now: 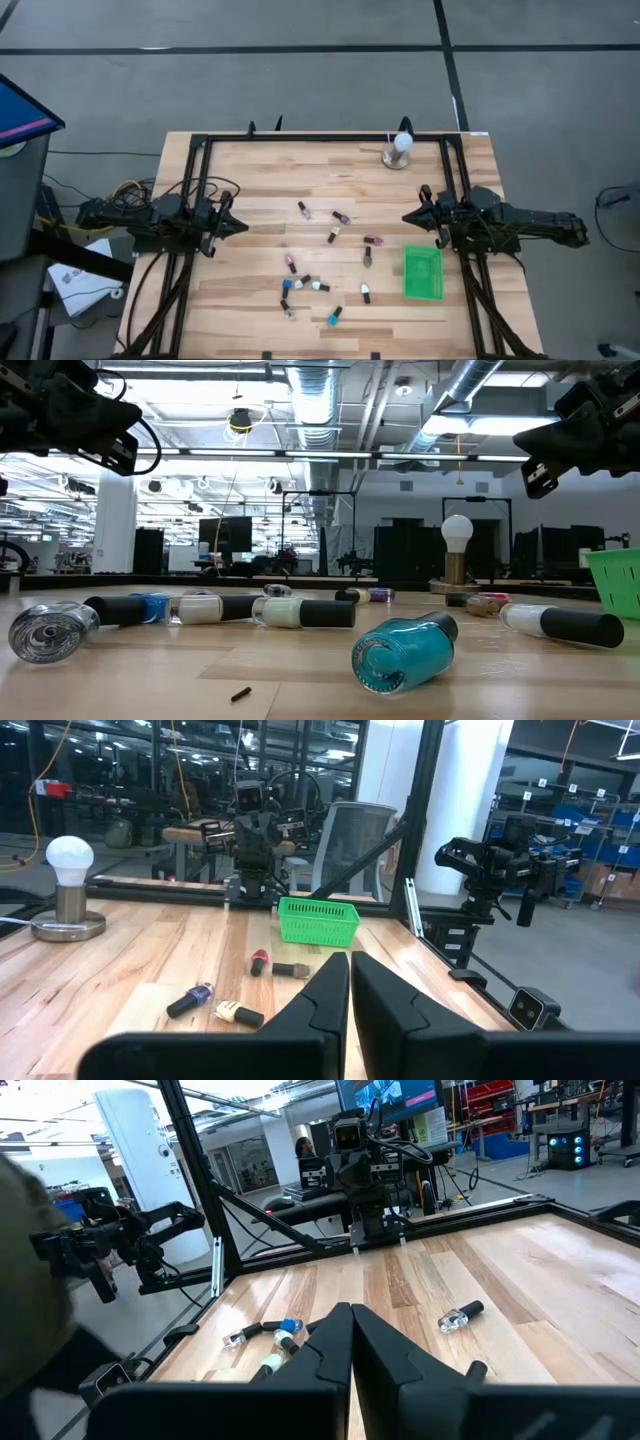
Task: Pick & Place Nail Polish
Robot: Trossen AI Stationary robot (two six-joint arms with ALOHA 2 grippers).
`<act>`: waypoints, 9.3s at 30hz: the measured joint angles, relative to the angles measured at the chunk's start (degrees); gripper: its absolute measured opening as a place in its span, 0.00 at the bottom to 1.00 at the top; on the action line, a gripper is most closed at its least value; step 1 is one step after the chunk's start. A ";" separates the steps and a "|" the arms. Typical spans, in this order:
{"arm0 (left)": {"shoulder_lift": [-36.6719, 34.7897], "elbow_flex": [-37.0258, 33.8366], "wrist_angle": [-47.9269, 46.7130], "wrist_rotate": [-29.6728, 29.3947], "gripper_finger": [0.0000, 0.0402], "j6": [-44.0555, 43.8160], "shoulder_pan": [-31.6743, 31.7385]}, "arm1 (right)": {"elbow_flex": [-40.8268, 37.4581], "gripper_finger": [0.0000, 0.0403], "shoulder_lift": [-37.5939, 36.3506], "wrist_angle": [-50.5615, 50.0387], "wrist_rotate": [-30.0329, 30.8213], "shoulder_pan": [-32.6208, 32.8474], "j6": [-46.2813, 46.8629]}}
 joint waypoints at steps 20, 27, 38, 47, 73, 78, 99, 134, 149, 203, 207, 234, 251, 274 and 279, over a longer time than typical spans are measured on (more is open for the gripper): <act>0.02 -0.02 0.74 0.00 0.03 -0.17 -0.01 | -0.01 0.00 0.04 2.90 0.04 -0.09 13.60; 0.02 -0.01 2.12 0.00 0.03 -0.17 -0.01 | -0.02 0.00 0.02 17.55 4.23 -0.05 38.88; 0.02 -0.01 3.00 -0.72 0.03 -0.11 -0.01 | 3.20 0.00 1.84 23.83 25.17 -0.04 44.66; 0.02 -0.02 4.00 -0.98 0.03 -0.15 -0.01 | 22.09 0.00 21.41 16.94 24.18 0.13 20.95; 0.71 -0.02 6.48 -0.85 0.03 -0.20 -0.01 | 65.25 0.14 90.69 -57.06 16.53 14.96 -3.18; 0.83 -0.01 6.47 -0.85 0.03 -0.20 -0.01 | 65.24 0.30 94.30 -56.20 16.71 16.09 -3.30; 0.83 -0.02 6.91 -0.87 0.03 -0.20 -0.01 | 54.96 0.57 97.50 -44.15 17.83 14.80 -2.55; 1.24 -0.02 7.34 -0.88 0.03 -0.20 -0.01 | 50.54 0.22 82.50 -47.73 19.84 12.40 7.74; 1.62 -0.01 7.78 -0.90 0.03 -0.20 -0.01 | 50.78 0.26 60.82 -59.71 17.84 32.35 46.54; 1.62 -0.01 8.55 -0.90 0.03 -0.20 -0.01 | 50.89 0.56 69.77 -43.97 12.41 30.20 52.14; 1.62 0.00 8.60 -0.90 0.03 -0.20 -0.01 | 50.99 0.52 72.11 -39.06 11.65 26.31 47.47; 2.67 0.00 8.92 -0.90 0.03 -0.19 0.00 | 77.40 0.59 110.79 -59.44 11.54 18.60 49.80; 2.78 -0.02 8.98 -0.90 0.03 -0.20 -0.01 | 71.97 0.67 110.05 -53.76 13.07 19.38 60.97; 2.78 -0.02 8.95 -0.90 0.03 -0.19 -0.01 | 69.86 0.25 109.92 -49.35 11.78 19.94 60.80; 2.78 -0.02 8.94 -0.92 0.03 -0.19 -0.01 | 69.84 0.24 109.96 -49.24 11.56 19.53 58.33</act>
